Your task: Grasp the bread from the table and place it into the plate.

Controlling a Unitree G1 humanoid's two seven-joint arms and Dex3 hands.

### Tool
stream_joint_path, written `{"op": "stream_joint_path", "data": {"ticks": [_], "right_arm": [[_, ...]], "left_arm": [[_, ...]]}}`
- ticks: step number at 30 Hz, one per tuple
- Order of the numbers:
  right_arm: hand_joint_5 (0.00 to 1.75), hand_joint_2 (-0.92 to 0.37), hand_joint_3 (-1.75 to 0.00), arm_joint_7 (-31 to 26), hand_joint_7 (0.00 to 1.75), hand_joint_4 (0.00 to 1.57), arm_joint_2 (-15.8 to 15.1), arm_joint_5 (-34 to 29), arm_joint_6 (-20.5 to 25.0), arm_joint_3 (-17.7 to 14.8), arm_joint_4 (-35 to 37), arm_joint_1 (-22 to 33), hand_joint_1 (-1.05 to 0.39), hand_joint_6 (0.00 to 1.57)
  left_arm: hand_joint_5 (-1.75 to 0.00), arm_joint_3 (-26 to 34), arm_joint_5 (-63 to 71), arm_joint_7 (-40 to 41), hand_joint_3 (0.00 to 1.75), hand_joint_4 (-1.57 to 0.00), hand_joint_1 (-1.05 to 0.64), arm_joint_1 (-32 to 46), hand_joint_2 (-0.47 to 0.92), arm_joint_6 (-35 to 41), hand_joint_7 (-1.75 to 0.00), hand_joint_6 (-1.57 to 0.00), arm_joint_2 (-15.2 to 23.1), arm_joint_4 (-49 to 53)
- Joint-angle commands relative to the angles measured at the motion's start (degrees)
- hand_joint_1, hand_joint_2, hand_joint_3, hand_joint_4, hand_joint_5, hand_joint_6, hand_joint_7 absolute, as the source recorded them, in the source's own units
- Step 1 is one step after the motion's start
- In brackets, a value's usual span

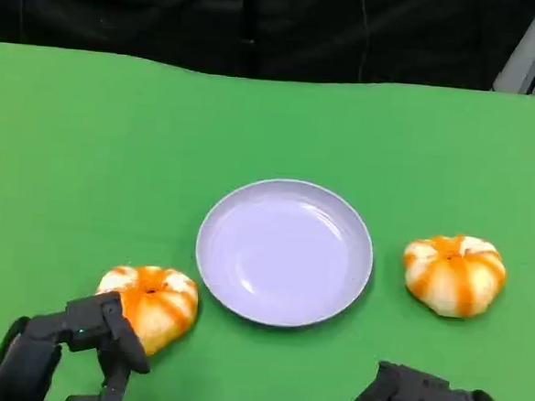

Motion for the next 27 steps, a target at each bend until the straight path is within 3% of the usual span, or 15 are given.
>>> {"op": "stream_joint_path", "data": {"ticks": [1, 4, 7, 13, 15, 19, 27], "right_arm": [[1.48, -0.32, -1.26, 0.11, 1.15, 0.79, -0.27, -0.18, 0.09, 0.08, -0.48, 0.33, -0.01, 0.85], [1.48, -0.32, -1.26, 0.07, 1.15, 0.79, -0.22, -0.18, 0.12, 0.13, -0.42, 0.32, -0.01, 0.85], [1.48, -0.31, -1.26, 0.06, 1.15, 0.79, -0.16, -0.05, 0.05, 0.21, -0.31, 0.24, -0.01, 0.85], [1.49, -0.31, -1.26, 0.09, 1.15, 0.79, -0.09, -0.05, 0.16, 0.33, -0.31, 0.16, -0.01, 0.85], [1.49, -0.31, -1.26, 0.05, 1.15, 0.79, -0.03, -0.21, 0.29, 0.36, -0.40, 0.16, -0.01, 0.85], [1.48, -0.31, -1.26, 0.00, 1.15, 0.79, 0.10, -0.35, 0.32, 0.46, -0.48, 0.14, -0.01, 0.85], [1.48, -0.31, -1.26, 0.12, 1.15, 0.79, 0.34, -0.28, 0.83, 0.82, -0.53, -0.13, -0.01, 0.85]], "left_arm": [[-1.57, 0.35, -0.16, -0.43, 1.42, -0.92, 0.05, -0.08, 0.32, -0.29, -1.35, -0.89, 0.86, 0.22], [-1.45, 0.59, 0.53, -0.02, 1.35, -0.89, 0.04, -0.32, 0.35, -0.95, -1.22, -0.87, 0.93, 0.77], [-1.29, 0.80, 0.84, 0.17, 1.16, -0.83, 0.01, -0.65, 0.43, -1.84, -1.01, -0.86, 1.00, 1.66], [-0.82, 1.86, 5.08, 2.44, 0.71, -0.63, -0.11, -0.66, 0.57, -1.80, -0.29, -0.75, 0.71, 1.78], [-0.71, 2.25, 8.38, 3.63, 0.52, -0.45, -0.14, -0.54, 0.65, -1.51, -0.10, -0.65, 1.27, 1.37], [-0.67, 2.74, 13.50, 5.95, 0.17, -0.22, -0.22, -0.43, 0.82, -1.48, -0.01, -0.45, 2.07, 1.05], [-0.62, 2.95, 26.71, 9.93, 0.03, -0.01, -0.45, 0.48, 0.89, 7.11, 0.00, -0.22, 5.10, -3.07]]}}
